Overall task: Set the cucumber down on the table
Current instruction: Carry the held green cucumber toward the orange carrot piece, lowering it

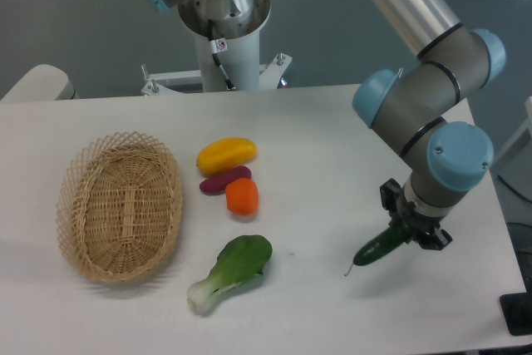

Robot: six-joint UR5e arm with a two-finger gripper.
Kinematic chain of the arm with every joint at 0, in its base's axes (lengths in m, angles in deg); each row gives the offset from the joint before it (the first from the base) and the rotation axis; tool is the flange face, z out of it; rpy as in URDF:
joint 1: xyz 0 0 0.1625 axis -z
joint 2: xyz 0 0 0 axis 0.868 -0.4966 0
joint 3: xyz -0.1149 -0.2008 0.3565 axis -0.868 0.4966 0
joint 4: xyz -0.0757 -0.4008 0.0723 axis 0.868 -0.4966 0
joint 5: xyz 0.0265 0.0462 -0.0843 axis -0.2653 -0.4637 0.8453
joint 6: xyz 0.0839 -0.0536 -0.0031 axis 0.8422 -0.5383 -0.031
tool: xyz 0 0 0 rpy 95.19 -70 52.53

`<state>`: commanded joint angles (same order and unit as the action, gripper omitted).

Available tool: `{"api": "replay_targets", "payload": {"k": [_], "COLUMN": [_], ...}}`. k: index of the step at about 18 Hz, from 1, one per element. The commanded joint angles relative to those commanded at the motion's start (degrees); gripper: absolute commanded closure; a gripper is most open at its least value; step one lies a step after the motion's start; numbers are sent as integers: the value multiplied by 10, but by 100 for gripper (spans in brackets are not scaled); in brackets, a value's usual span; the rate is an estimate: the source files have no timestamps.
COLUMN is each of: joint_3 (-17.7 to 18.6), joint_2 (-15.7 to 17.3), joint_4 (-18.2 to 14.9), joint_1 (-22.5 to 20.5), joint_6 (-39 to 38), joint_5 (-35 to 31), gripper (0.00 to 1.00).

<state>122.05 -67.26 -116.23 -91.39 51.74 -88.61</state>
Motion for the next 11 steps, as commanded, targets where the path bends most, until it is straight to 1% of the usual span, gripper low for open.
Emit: {"api": "replay_targets", "payload": {"k": [2, 3, 7, 11], "joint_3": [29, 44, 120, 175], "joint_2": [11, 20, 58, 92], "joint_4": [1, 9, 59, 66], "joint_1": [0, -1, -18, -26], "joint_6": [4, 4, 20, 55], "joint_5": [0, 0, 0, 0], "gripper": [76, 76, 76, 75]}}
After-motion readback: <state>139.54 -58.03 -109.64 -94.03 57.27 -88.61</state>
